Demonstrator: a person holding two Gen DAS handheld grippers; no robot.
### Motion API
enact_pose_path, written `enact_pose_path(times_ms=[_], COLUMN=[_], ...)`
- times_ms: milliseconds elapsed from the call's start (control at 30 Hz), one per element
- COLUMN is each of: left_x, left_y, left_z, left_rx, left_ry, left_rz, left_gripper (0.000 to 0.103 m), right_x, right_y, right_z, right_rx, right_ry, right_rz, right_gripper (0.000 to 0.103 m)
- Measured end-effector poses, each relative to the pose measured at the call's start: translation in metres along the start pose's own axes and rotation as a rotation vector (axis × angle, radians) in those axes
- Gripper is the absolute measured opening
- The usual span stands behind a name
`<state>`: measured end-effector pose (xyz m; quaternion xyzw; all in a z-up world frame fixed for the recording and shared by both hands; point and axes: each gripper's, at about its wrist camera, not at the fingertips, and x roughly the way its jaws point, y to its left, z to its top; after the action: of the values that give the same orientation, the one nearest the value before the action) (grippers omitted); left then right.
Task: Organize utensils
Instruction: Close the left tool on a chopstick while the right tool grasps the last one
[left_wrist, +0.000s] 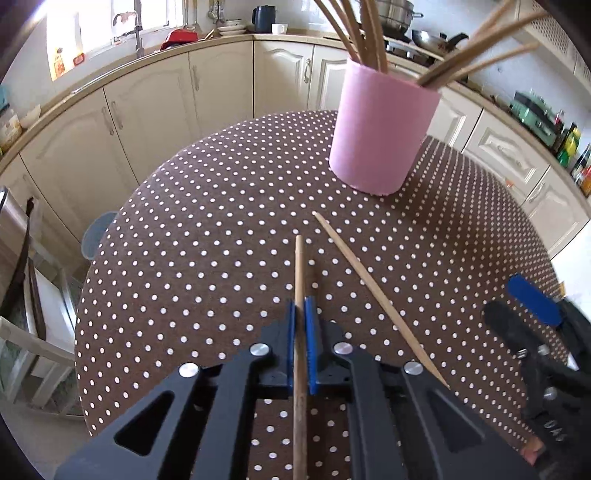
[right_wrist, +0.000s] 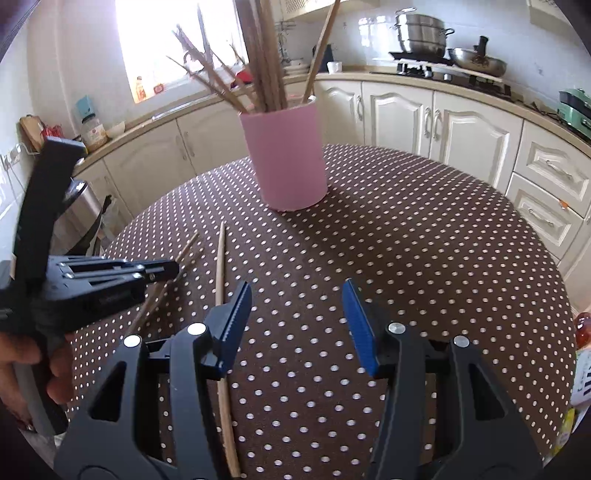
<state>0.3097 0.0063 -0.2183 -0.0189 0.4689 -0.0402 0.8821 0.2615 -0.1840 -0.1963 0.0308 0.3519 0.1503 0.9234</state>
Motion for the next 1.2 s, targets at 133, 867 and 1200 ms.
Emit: enact_pose_path(times_ms=[133,867,1200], left_x=[-0.008,-0.025,-0.046], left_y=[0.01,0.029,0.024], left_z=[0.002,-0.001,0.0], left_rx=[-0.003,-0.001,0.02], left_ry=[-0.021,-0.076,-0.118], left_rz=[-0.005,0.008,-0.003], left_gripper=[0.006,0.006,0.006], right_x=[0.015,0.093,0.086], right_y=[0.017,0.083,0.087], right_z=[0.005,0.04,0.051], right_rx=[-0.037,-0.214,-0.198], right_ry=[0.057,0.3,0.271], right_rz=[0.033,0.027,0.054], right_gripper=[0.051,0.013,0.006])
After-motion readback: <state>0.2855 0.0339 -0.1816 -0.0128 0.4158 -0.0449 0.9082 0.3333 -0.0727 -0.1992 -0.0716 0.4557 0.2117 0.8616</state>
